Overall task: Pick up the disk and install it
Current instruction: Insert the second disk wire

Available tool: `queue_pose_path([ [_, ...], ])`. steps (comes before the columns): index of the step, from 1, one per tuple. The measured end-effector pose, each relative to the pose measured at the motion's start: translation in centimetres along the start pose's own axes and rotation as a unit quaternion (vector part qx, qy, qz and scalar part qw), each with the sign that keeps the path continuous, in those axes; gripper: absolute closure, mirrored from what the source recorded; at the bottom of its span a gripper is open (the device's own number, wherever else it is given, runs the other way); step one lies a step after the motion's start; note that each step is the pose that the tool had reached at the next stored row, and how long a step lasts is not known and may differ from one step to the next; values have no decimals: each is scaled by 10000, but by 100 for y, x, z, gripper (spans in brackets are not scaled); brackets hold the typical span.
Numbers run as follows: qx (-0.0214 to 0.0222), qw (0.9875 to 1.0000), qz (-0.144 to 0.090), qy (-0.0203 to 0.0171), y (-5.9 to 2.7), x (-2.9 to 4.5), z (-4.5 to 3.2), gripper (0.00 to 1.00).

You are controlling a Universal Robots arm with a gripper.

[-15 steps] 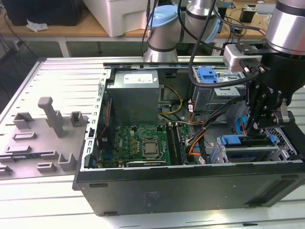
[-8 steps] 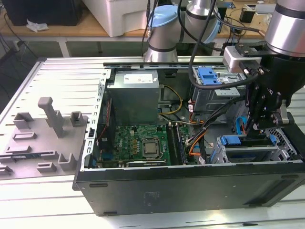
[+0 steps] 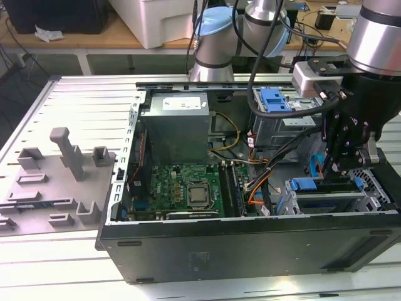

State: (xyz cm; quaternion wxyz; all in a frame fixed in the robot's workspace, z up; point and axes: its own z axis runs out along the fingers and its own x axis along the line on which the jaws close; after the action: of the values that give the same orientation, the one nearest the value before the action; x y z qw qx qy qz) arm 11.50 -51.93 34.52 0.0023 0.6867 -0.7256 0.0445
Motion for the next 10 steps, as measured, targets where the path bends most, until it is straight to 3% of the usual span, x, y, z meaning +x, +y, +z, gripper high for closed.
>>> queue_pose_path([
  [10, 2, 10000, -16, 12, -7, -1, 9, 84],
])
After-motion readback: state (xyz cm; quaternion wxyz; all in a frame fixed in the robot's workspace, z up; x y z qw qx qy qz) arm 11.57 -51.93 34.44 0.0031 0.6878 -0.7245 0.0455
